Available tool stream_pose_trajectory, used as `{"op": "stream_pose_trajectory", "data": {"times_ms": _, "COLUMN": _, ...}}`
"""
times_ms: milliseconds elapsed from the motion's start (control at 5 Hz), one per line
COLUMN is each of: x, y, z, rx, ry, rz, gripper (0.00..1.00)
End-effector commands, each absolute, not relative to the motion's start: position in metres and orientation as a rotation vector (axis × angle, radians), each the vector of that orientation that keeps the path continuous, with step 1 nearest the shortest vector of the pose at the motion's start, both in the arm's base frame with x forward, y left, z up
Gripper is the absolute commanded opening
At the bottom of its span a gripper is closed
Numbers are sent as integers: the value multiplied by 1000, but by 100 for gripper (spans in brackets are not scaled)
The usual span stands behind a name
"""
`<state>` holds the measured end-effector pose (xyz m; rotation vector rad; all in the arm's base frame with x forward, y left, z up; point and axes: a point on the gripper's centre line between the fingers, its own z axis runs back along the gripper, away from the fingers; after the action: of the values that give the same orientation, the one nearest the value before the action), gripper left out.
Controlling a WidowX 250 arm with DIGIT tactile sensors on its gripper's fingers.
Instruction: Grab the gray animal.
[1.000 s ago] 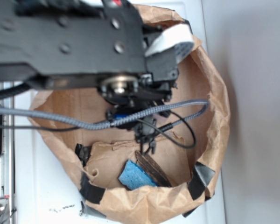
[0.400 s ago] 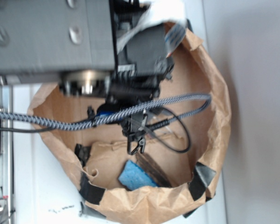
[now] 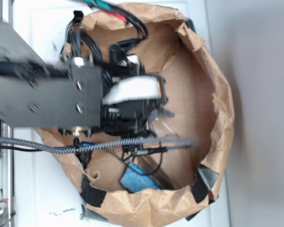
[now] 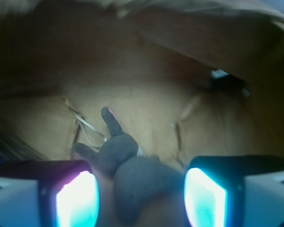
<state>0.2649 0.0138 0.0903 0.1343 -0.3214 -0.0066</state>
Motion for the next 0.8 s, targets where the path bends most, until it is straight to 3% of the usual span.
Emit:
{"op": "stream_pose_trajectory", "data": {"times_ms": 0, "x": 285, "y": 18, "z": 88, "rx": 248, "ry": -326, "rz": -200, "gripper": 100}}
{"op": "stream_pose_trajectory", "data": {"times_ms": 200, "x": 285, "y": 18, "z": 88, "rx": 248, "ry": -326, "rz": -200, "gripper": 100}}
{"op": "stream_pose_trajectory", "data": {"times_ms": 400, "x": 294, "y": 19, "z": 77, "rx": 105, "ry": -353, "rz": -373, "gripper": 100}}
{"op": "stream_pose_trajectory", "data": {"times_ms": 600, "x": 297, "y": 22, "z": 73, "rx": 25, "ry": -358, "rz": -464, "gripper": 100}}
